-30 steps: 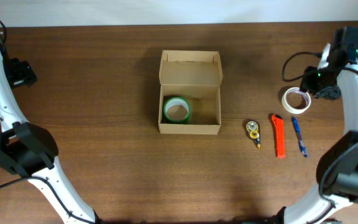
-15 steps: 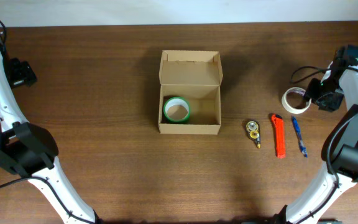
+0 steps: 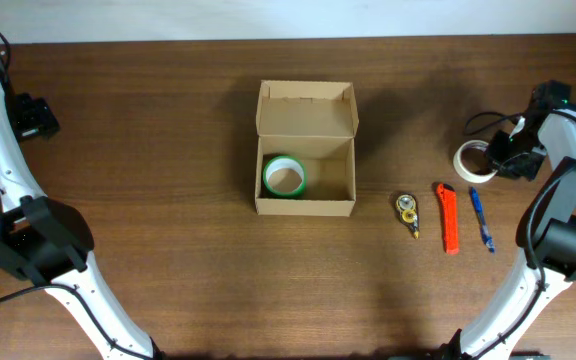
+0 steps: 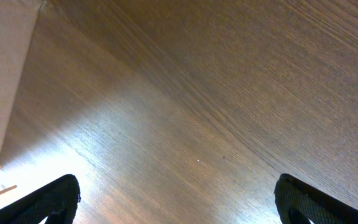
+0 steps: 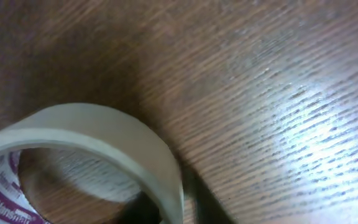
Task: Pack container
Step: 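Grasp the white masking tape roll with the right gripper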
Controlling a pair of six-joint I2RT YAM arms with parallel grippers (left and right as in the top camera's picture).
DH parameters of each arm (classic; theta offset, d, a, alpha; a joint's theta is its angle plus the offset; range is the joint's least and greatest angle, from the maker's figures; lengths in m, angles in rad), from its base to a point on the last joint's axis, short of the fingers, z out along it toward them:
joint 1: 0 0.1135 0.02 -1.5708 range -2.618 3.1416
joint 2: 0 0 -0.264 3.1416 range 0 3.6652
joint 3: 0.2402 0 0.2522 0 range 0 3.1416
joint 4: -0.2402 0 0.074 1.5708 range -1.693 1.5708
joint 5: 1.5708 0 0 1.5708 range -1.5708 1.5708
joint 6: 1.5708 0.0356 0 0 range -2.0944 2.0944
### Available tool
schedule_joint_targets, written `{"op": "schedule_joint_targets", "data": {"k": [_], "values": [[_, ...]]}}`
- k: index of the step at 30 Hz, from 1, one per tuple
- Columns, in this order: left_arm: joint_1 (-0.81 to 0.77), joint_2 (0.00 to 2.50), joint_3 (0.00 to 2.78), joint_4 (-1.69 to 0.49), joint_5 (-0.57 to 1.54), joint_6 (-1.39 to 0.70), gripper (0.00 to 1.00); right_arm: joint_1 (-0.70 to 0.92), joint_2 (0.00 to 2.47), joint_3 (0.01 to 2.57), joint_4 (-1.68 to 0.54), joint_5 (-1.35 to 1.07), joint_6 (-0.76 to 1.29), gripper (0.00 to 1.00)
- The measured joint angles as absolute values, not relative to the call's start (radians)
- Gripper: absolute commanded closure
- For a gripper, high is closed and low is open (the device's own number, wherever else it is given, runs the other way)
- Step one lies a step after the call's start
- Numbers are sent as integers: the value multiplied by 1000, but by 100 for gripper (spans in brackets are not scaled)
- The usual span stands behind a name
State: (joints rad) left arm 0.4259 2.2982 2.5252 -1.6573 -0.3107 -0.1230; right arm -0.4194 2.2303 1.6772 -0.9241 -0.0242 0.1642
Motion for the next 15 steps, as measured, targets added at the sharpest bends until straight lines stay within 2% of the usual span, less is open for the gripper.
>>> {"op": "schedule_joint_targets", "data": {"k": [8, 15], "values": [[426, 2298, 2525, -1657, -311, -123, 0, -419, 2230, 1680, -933, -38, 184, 96], [426, 2298, 2525, -1657, -311, -123, 0, -382, 2199, 1759, -1088, -142, 162, 96]]}}
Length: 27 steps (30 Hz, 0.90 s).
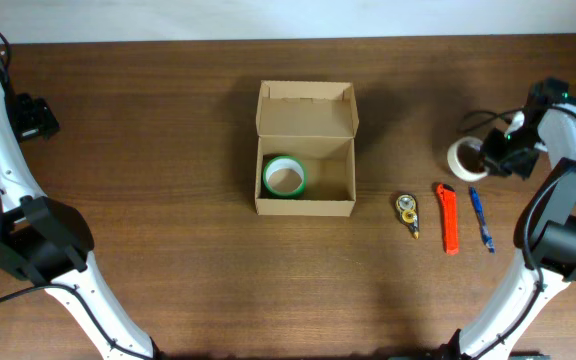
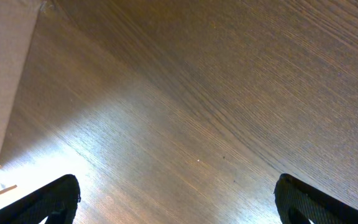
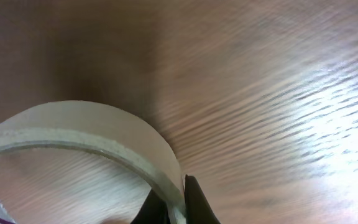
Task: Pack container
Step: 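Grasp the white masking tape roll with the right gripper, then carry the white tape with the right gripper over the box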
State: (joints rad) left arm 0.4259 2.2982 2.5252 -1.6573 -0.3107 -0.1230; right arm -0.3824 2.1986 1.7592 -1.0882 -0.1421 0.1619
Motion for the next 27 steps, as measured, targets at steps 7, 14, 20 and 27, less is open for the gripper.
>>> {"op": "schedule_joint_targets", "data": {"k": [7, 14, 20, 27], "values": [[426, 2298, 2525, -1657, -311, -123, 0, -166, 1978, 2115, -1296, -201, 23, 96], [426, 2298, 2525, -1657, -311, -123, 0, 275, 1782, 2328, -1358, -198, -69, 96], [426, 2298, 2525, -1657, -311, -123, 0, 486, 1858, 2171, -1306, -83, -77, 96], [426, 2298, 2525, -1657, -311, -123, 0, 528, 1951, 1840, -1111, -49, -47, 96]]}}
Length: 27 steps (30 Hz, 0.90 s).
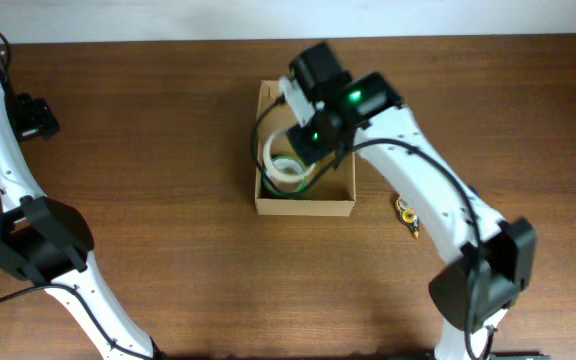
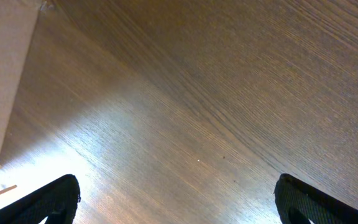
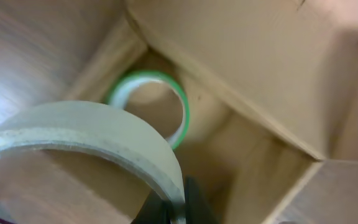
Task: Pack container
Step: 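Carry the white tape with the right gripper over the box, then lower the white tape onto the green tape and release it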
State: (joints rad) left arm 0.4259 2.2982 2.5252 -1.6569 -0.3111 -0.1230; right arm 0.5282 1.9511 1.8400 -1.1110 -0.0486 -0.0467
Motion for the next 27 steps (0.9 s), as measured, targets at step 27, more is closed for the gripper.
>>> {"op": "schedule_joint_targets", "data": {"k": [27], "values": [[426, 2298, 2525, -1657, -311, -123, 0, 528, 1951, 1560, -753, -31, -3, 96]]}}
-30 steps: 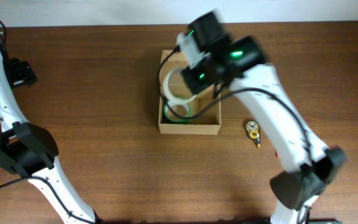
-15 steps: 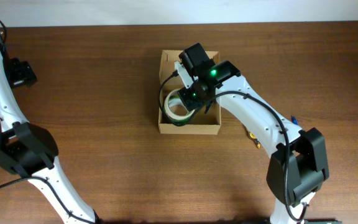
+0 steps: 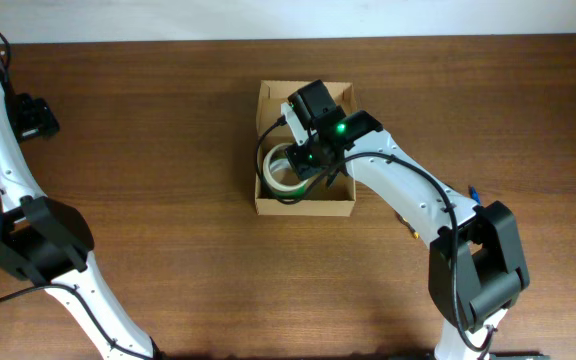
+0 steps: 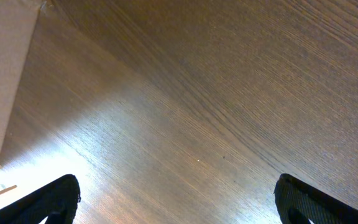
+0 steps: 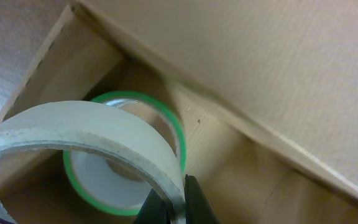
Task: Pack container
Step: 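Lower the white tape onto the green tape and release it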
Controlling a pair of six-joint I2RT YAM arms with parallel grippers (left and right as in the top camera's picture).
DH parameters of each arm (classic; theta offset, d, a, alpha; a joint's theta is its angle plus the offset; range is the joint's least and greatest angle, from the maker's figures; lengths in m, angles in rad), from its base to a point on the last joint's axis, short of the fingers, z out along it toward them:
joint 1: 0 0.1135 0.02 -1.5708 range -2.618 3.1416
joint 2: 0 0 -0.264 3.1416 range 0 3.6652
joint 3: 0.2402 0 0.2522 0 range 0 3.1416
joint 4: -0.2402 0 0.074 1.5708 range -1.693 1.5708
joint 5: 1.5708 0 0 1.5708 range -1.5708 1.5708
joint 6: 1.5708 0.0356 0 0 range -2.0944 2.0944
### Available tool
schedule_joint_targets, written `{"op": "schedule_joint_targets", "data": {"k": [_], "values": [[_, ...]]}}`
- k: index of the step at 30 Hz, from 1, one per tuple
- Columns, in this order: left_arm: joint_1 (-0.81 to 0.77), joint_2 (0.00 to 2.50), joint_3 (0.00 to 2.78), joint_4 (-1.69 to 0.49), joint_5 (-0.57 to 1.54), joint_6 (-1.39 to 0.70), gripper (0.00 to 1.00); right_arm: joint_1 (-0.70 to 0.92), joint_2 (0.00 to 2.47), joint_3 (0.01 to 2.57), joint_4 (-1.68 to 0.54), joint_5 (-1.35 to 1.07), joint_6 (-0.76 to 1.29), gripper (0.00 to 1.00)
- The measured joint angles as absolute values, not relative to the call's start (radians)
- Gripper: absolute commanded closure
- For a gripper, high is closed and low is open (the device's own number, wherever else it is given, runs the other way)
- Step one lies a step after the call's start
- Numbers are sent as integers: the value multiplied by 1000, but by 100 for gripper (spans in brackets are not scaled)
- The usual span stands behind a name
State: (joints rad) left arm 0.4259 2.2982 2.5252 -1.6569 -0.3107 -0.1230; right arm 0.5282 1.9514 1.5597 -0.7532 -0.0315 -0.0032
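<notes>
The open cardboard box sits mid-table with a green tape roll lying in its left half. My right gripper is shut on the rim of a beige tape roll, held inside the box just above the green roll; from overhead the beige roll hangs over the box's left part. At the table's far left edge my left gripper is open over bare wood, its fingertips wide apart.
Right of the box lie a yellow correction-tape dispenser and a blue pen, both partly hidden by my right arm. The box's lid flap stands up at the back. The left arm's links stretch along the table's left side.
My right gripper has gone lower with the beige roll, from over the box's back edge to inside the box, close above the green roll. The left gripper has not moved.
My right gripper was at the beige roll lying on the table at the far right, then shut on its rim there. Then it held the roll over the box. Now the roll hangs inside the box above the green one. The left arm stayed still.
</notes>
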Motion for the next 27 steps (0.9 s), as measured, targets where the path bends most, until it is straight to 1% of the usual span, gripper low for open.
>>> {"op": "schedule_joint_targets", "data": {"k": [27], "values": [[426, 2298, 2525, -1657, -311, -123, 0, 528, 2009, 1554, -691, -22, 4, 96]]}}
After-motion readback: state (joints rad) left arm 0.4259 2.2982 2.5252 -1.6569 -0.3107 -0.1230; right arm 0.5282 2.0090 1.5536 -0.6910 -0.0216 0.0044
